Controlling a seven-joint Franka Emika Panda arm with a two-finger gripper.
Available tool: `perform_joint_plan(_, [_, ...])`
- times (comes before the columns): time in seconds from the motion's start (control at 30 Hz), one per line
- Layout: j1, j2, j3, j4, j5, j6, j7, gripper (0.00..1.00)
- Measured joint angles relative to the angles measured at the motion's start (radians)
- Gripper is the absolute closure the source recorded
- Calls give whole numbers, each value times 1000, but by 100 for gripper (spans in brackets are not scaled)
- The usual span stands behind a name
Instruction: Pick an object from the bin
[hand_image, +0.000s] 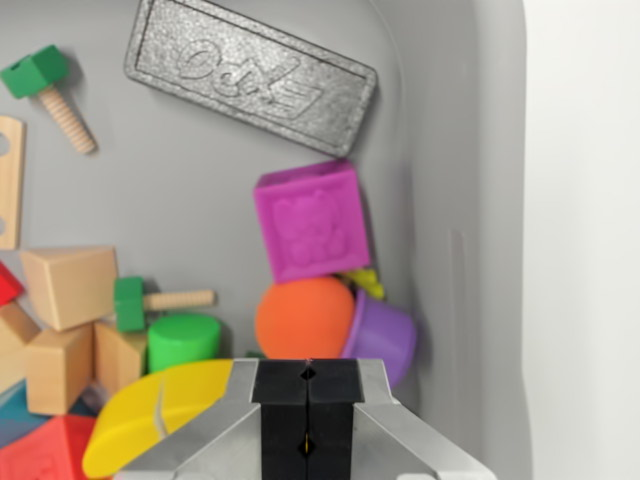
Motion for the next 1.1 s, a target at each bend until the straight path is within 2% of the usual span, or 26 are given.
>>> perform_joint_plan(0.57, [0, -64, 2, 61, 21, -136, -13, 100])
perform_joint_plan(0.87, [0, -79, 3, 83, 25, -178, -16, 100])
perform_joint_plan(1.1, [0, -80, 3, 88, 26, -184, -16, 100])
